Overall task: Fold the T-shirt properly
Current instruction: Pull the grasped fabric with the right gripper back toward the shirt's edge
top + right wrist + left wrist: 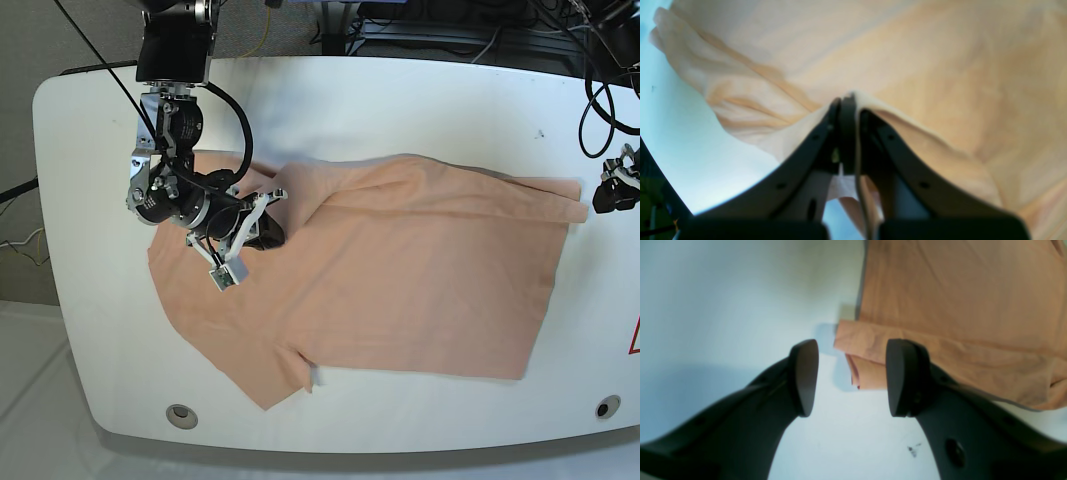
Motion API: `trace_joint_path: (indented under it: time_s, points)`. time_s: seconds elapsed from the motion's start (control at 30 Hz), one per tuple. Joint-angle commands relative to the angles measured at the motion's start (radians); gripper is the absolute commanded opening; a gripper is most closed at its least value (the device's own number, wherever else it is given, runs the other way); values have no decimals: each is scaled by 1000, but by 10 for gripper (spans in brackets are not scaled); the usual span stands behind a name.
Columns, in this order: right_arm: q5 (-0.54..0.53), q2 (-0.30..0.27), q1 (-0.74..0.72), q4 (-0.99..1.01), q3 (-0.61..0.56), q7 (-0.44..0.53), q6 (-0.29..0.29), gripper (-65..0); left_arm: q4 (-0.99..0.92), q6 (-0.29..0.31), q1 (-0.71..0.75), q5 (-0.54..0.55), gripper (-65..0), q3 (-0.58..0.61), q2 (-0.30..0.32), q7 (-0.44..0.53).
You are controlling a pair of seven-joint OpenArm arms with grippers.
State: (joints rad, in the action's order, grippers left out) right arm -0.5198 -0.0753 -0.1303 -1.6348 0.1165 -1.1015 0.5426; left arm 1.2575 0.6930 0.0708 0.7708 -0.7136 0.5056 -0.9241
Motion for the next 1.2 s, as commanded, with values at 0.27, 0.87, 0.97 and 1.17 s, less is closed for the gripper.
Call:
trace_joint_path:
  time_s: [0.27, 0.87, 0.97, 1.17]
  points:
    - [-12, -11, -82, 74, 5, 64, 1, -650, 18, 5, -13, 22, -345, -5, 28, 24]
    - [-13, -62, -157, 253, 5, 215, 1, -650, 18, 5, -12, 20, -345, -4, 28, 24]
    - [-12, -68, -162, 255, 5, 235, 1, -650, 18, 5, -12, 20, -345, -4, 28, 24]
    - [-12, -100, -176, 264, 5, 251, 0, -650, 18, 5, -12, 20, -345, -2, 28, 24]
